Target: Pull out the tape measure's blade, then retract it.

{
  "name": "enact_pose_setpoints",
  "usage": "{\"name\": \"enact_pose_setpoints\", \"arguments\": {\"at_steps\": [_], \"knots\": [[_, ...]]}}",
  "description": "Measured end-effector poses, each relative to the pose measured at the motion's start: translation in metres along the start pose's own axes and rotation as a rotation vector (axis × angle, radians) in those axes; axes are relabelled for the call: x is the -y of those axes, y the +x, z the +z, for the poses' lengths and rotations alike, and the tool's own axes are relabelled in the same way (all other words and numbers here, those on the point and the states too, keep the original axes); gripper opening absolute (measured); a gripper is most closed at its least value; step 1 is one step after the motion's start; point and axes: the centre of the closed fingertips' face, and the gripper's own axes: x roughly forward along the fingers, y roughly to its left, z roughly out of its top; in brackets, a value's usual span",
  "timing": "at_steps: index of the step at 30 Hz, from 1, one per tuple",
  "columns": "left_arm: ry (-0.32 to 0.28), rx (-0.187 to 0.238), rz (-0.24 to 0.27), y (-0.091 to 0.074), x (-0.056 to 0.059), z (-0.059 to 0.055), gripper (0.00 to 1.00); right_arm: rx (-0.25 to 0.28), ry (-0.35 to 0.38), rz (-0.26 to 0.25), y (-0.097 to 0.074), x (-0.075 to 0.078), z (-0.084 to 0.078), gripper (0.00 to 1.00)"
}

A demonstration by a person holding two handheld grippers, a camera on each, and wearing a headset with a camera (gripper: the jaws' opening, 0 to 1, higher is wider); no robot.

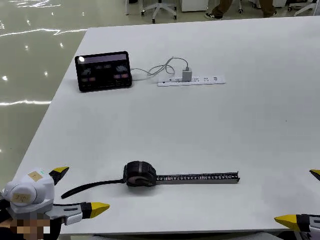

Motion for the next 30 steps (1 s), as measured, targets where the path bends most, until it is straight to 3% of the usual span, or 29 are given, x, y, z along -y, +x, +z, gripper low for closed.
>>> {"name": "enact_pose_setpoints", "arguments": {"at_steps": [10,15,18,23,25,27,30], "knots": [[-0.003,-0.006,-0.005,0.002,0.004,0.002,1.00,-0.005,-0.001,0.003,-0.003,-0.002,-0.002,1.00],[0.017,0.005,-0.011,0.008,0.011,0.012,1.00,-0.003,-0.038,-0.004,-0.006,0.004,0.013,1.00],[-0.002,-0.015,-0.001,0.015,0.013,0.015,1.00,0.001,-0.057,0.005,-0.003,0.008,0.023,1.00],[-0.008,-0.041,-0.007,0.025,0.026,0.032,1.00,-0.024,-0.112,0.047,0.008,0.007,0.030,1.00],[-0.018,-0.060,-0.005,0.034,0.026,0.036,1.00,-0.031,-0.128,0.061,0.013,0.006,0.033,1.00],[-0.030,-0.056,-0.004,0.040,0.031,0.046,1.00,-0.041,-0.142,0.086,0.019,0.003,0.035,1.00],[0.004,-0.072,0.036,0.049,0.034,0.055,1.00,-0.049,-0.166,0.117,0.026,-0.001,0.041,1.00]]}}
